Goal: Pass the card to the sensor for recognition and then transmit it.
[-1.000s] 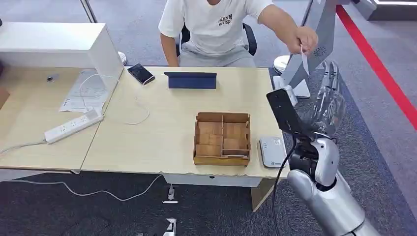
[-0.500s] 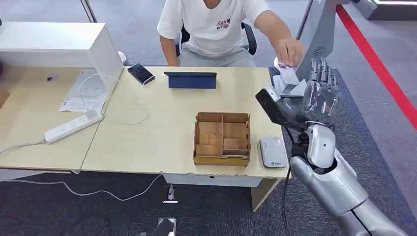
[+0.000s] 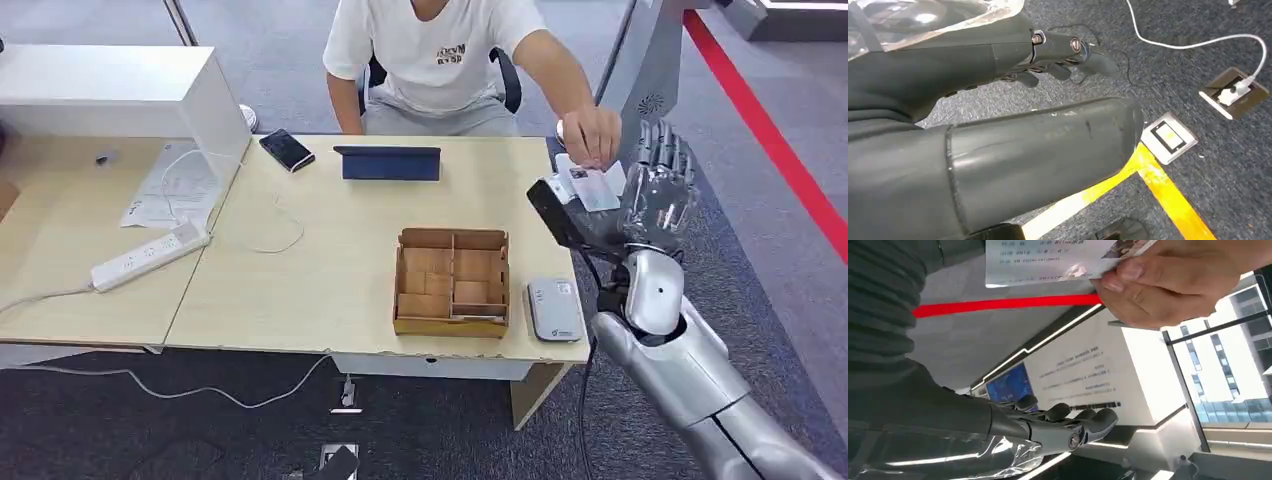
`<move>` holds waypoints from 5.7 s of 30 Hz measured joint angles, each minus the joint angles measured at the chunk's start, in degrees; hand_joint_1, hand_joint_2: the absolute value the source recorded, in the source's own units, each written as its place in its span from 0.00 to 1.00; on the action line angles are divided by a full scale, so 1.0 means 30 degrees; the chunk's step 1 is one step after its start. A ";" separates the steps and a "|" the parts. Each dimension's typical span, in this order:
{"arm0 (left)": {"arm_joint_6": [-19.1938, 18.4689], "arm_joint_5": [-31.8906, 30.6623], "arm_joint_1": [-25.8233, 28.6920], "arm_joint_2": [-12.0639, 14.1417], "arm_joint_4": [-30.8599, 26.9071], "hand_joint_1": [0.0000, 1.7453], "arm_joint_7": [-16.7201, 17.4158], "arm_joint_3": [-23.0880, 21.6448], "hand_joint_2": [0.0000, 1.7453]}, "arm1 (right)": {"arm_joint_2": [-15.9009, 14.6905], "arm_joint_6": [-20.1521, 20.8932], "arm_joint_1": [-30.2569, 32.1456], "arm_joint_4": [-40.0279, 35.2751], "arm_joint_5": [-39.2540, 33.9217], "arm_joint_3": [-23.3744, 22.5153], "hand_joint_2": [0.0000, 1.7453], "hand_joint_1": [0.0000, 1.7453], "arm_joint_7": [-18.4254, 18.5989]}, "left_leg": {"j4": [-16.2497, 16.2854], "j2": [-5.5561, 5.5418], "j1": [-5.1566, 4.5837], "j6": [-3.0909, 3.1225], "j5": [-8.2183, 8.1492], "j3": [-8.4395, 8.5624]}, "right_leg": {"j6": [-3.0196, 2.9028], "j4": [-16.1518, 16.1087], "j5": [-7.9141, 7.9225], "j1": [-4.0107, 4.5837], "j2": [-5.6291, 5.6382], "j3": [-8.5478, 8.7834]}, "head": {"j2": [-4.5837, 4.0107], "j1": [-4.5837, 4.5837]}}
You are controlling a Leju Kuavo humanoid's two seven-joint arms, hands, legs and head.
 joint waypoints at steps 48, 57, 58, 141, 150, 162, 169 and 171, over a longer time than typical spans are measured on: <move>0.0073 0.0371 0.0208 -0.0117 0.0437 0.00 -0.1566 0.0073 0.00 | -0.0772 -0.3023 0.0010 0.1857 -0.6469 0.4656 1.00 1.00 -0.0007 | 0.0001 0.0002 0.0002 0.0000 -0.0001 -0.0005 | 0.0000 -0.0002 -0.0001 0.0000 0.0002 -0.0013 | 0.0000 0.0000; 0.0073 -0.0708 0.0574 -0.0233 0.0612 0.00 -0.2048 0.0955 0.00 | -0.1049 -0.2958 0.1438 0.2215 -0.8211 0.5851 1.00 1.00 0.0000 | 0.0000 0.0002 0.0006 -0.0001 -0.0004 -0.0011 | 0.0000 -0.0003 -0.0002 0.0003 0.0002 -0.0013 | 0.0000 0.0007; 0.0073 -0.0908 0.0620 -0.0262 0.0655 0.00 -0.2098 0.1157 0.00 | -0.1050 -0.2943 0.1572 0.2309 -0.8363 0.5966 1.00 1.00 0.0000 | 0.0000 0.0002 0.0006 -0.0001 -0.0004 -0.0013 | 0.0000 -0.0003 -0.0002 0.0003 0.0002 -0.0015 | 0.0000 0.0000; 0.0073 -0.4685 0.2100 -0.0940 0.0729 0.00 -0.1865 0.5953 0.00 | -0.0977 -0.5420 0.0186 0.2155 -1.0315 0.7489 1.00 1.00 -0.0029 | 0.0004 0.0007 0.0003 0.0000 0.0000 0.0003 | -0.0001 -0.0002 0.0003 0.0001 0.0003 -0.0007 | 0.0000 0.0000; 0.0044 -0.3613 0.1517 -0.0933 0.0721 0.00 -0.0852 0.5325 0.00 | -0.1304 -0.0332 -0.0632 -0.0096 -0.6949 0.6659 1.00 1.00 -0.0015 | 0.0003 0.0006 0.0003 -0.0001 0.0001 0.0002 | -0.0004 0.0006 0.0005 0.0002 0.0003 -0.0003 | 0.0000 0.0007; -0.0204 -0.2309 0.0842 -0.0845 0.0546 0.00 -0.0459 0.3635 0.00 | 0.0409 0.2055 -0.3387 -0.0350 -0.6528 0.7097 1.00 1.00 -0.0015 | 0.0002 0.0008 0.0005 -0.0002 0.0004 -0.0005 | -0.0005 0.0016 0.0005 0.0003 0.0004 -0.0010 | 0.0000 0.0000; -0.0219 -0.1865 0.0600 -0.0823 0.0466 0.00 -0.0459 0.2798 0.00 | 0.1595 0.1968 -0.4483 0.0392 -0.6680 0.7817 1.00 1.00 -0.0007 | 0.0002 0.0007 0.0007 -0.0002 0.0004 -0.0008 | -0.0004 0.0015 0.0004 0.0004 0.0003 -0.0011 | 0.0000 0.0007; -0.0226 -0.1647 0.0546 -0.0823 0.0466 0.00 -0.0481 0.2682 0.00 | 0.1829 0.1866 -0.4654 0.0597 -0.6680 0.7984 1.00 1.00 -0.0007 | 0.0002 0.0007 0.0007 -0.0002 0.0004 -0.0009 | -0.0004 0.0013 0.0004 0.0004 0.0003 -0.0010 | 0.0000 0.0007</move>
